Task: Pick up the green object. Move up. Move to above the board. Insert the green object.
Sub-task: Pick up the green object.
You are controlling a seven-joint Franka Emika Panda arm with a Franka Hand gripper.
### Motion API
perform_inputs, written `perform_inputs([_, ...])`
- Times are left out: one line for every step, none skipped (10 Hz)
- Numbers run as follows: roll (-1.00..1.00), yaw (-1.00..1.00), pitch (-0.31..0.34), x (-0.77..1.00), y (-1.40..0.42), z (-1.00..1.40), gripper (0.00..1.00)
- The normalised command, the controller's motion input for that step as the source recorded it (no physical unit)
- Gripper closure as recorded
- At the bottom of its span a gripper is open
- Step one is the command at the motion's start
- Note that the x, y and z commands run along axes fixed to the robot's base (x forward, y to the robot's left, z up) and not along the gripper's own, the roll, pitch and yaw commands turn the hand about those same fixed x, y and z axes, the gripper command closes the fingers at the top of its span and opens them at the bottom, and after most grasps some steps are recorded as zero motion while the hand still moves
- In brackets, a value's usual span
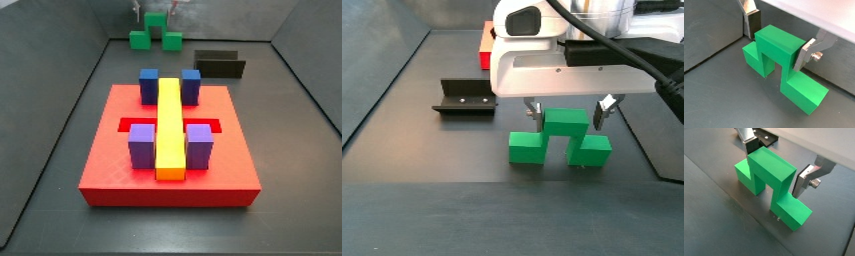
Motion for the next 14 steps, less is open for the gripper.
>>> perform_inputs([0.0,0.0,0.0,0.0,0.0,0.0,1.0])
perform_inputs([0.0,0.0,0.0,0.0,0.0,0.0,1.0])
perform_inputs([0.0,0.0,0.0,0.0,0.0,0.0,1.0])
perform_inputs([0.0,0.0,0.0,0.0,0.0,0.0,1.0])
perform_inputs([0.0,0.0,0.0,0.0,0.0,0.0,1.0])
perform_inputs([0.0,0.0,0.0,0.0,0.0,0.0,1.0])
perform_inputs([0.0,0.0,0.0,0.0,0.0,0.0,1.0])
perform_inputs([0.0,0.0,0.0,0.0,0.0,0.0,1.0])
perform_inputs([0.0,0.0,0.0,0.0,0.0,0.0,1.0])
perform_inputs([0.0,0.0,0.0,0.0,0.0,0.0,1.0])
perform_inputs([0.0,0.0,0.0,0.0,0.0,0.0,1.0])
perform_inputs([0.0,0.0,0.0,0.0,0.0,0.0,1.0])
perform_inputs([0.0,0.0,0.0,0.0,0.0,0.0,1.0])
perform_inputs([0.0,0.0,0.0,0.0,0.0,0.0,1.0])
